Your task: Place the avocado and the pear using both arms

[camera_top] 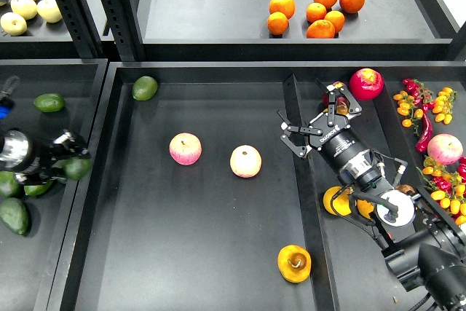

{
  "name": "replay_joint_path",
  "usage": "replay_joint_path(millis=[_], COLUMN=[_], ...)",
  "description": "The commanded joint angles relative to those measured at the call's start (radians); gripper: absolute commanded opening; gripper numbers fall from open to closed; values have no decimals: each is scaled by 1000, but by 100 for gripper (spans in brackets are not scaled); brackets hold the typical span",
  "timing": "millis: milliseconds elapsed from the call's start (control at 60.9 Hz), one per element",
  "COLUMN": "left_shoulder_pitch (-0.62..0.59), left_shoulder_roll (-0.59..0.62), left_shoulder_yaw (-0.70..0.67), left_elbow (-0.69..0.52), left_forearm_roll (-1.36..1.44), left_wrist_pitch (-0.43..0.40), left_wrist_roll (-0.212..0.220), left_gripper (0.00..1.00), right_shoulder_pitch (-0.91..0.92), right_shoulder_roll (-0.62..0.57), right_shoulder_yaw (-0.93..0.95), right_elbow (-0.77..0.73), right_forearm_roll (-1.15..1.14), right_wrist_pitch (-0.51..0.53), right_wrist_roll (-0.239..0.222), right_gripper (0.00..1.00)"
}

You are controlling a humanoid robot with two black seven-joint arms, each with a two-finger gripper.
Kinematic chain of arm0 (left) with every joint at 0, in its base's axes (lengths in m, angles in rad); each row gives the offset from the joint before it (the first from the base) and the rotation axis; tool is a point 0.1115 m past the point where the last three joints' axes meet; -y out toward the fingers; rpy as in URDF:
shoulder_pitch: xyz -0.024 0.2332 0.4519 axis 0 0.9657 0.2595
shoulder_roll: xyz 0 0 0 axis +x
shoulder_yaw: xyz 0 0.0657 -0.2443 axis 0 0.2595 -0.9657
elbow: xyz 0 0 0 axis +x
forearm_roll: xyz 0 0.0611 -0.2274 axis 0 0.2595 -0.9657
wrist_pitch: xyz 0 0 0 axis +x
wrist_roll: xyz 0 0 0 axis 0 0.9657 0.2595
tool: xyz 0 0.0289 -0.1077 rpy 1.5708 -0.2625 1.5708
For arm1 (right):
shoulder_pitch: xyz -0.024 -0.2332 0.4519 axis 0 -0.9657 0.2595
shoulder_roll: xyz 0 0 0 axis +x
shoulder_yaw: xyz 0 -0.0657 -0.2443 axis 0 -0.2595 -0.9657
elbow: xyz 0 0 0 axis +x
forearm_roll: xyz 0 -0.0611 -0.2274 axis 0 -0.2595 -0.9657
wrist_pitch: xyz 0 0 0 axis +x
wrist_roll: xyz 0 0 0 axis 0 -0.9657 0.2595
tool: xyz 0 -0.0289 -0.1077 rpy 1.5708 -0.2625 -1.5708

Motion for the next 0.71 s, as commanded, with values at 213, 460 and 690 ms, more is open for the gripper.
replay_joint_path(millis=[213,460,690], left_shoulder_pitch=[13,56,82], left_shoulder_roll=[165,245,317], left_shoulder_yaw=[-11,-9,-3], left_elbow=[22,29,66], left_forearm_roll=[-135,-227,-316], left_wrist_pitch=[0,0,0], left_wrist_roll=[0,0,0], left_gripper=[37,37,37], right_shoulder_pitch=[0,0,2], right_shoulder_roll=[0,0,0], right_shoulder_yaw=[-2,0,0], right_elbow=[1,1,1], right_forearm_roll=[-1,-1,0], right_wrist_pitch=[0,0,0], right_wrist_roll=[-1,-1,0], right_gripper=[99,99,99])
